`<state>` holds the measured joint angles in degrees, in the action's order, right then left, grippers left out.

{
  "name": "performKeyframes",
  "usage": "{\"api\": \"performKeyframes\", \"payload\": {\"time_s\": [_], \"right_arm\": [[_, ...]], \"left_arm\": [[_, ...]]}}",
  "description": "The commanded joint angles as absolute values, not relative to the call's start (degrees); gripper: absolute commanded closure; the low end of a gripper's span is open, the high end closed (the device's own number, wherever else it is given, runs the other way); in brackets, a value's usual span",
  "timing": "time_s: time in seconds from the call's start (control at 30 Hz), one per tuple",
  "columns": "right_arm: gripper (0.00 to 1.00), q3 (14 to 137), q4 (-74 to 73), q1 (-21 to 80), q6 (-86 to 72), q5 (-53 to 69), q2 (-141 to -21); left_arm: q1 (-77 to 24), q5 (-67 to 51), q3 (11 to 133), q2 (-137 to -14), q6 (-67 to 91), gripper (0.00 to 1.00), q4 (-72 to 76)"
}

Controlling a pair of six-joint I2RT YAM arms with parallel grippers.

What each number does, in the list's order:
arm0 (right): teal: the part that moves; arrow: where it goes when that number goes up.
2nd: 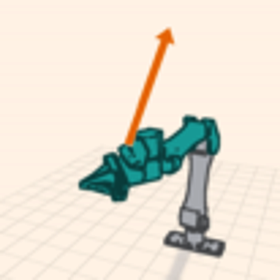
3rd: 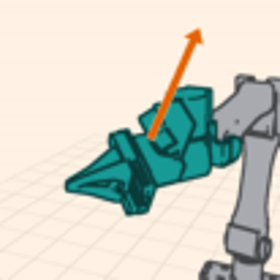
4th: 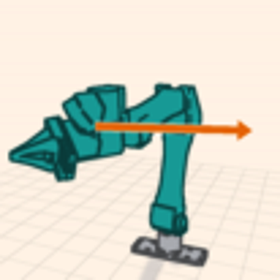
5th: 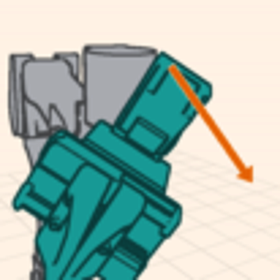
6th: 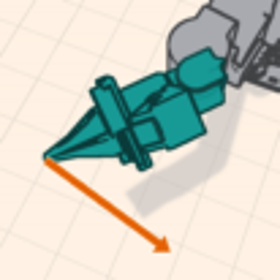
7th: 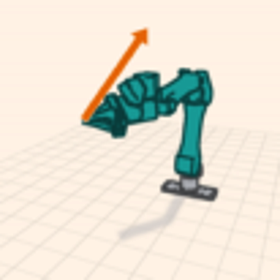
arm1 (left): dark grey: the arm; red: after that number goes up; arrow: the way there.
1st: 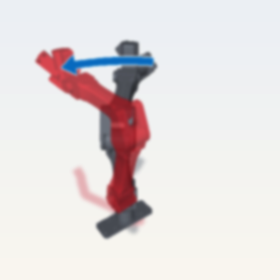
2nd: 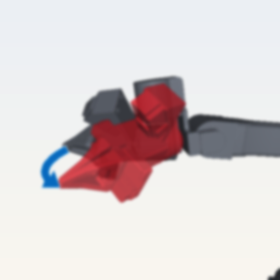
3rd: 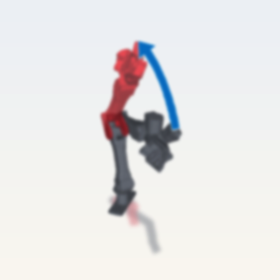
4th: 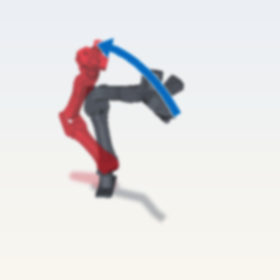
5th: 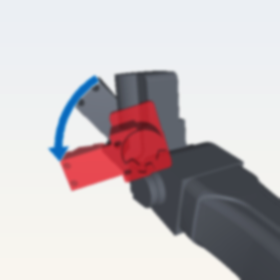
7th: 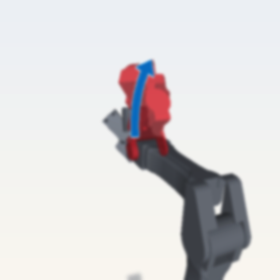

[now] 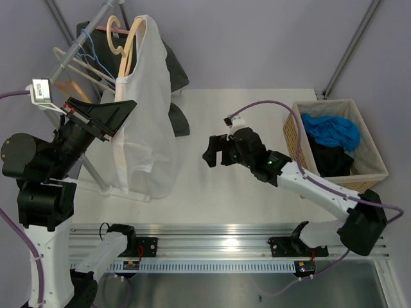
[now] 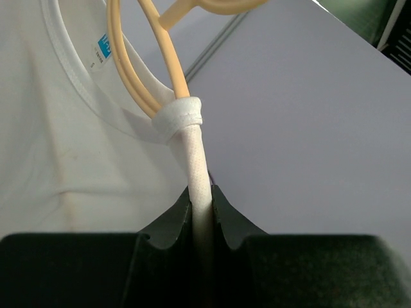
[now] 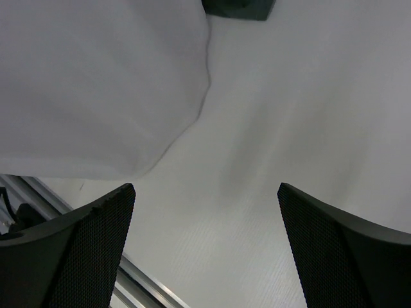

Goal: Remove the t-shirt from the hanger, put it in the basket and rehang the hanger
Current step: Pick up the hanger from the clothesline, then remove the T-shirt from the hanger.

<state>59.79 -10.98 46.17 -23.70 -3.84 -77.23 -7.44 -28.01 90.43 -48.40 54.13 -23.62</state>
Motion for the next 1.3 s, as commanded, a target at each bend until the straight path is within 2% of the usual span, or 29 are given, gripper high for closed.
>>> {"api": "performKeyframes", "payload": {"time_s": [0.0, 0.1, 0.2, 0.33, 0.47, 0.6, 0.73, 0.83, 0.97, 1.1, 1.27], "right_arm": [[0.00, 55.39, -2.49, 46.93, -22.50, -4.13, -65.42], [0.01, 49.58, 4.36, 46.93, -21.11, -5.19, -50.94], [0.02, 50.88, 8.08, 46.93, -17.15, 0.94, -45.02], [0.04, 60.36, 6.85, 46.93, -13.36, 17.27, -44.12], [0.05, 69.33, 5.38, 46.93, -12.22, 22.32, -46.93], [0.05, 74.79, 2.29, 46.93, -8.36, 20.66, -51.14], [0.04, 78.91, 0.79, 46.93, -7.03, 18.54, -54.40], [0.04, 79.63, 0.53, 46.93, -6.15, 17.76, -56.51], [0.05, 77.61, 1.31, 47.02, -6.68, 9.62, -57.04], [0.09, 72.26, 2.46, 47.02, -5.45, 2.23, -55.47], [0.11, 68.47, 5.62, 46.93, -2.73, 1.40, -54.23]], "left_arm": [[-7.56, -32.95, 91.41, -47.20, 56.34, 1.00, -17.93], [-7.56, -38.99, 91.76, -47.81, 57.30, 1.00, -17.84], [-8.35, -41.04, 90.53, -46.59, 57.13, 1.00, -17.40], [-8.44, -43.67, 86.67, -44.56, 56.51, 1.00, -17.23], [-8.35, -46.05, 81.75, -44.56, 55.81, 1.00, -16.35], [-9.75, -49.83, 78.76, -46.40, 54.50, 1.00, -14.33], [-14.66, -48.70, 76.03, -48.60, 53.62, 1.00, -11.17], [-24.74, -45.89, 75.94, -52.11, 50.72, 1.00, -10.28], [-31.10, -40.10, 75.15, -52.74, 46.94, 1.00, -9.76], [-32.08, -39.02, 72.60, -52.38, 47.37, 1.00, -6.60], [-33.75, -38.58, 71.20, -53.17, 46.85, 1.00, -5.27]]}}
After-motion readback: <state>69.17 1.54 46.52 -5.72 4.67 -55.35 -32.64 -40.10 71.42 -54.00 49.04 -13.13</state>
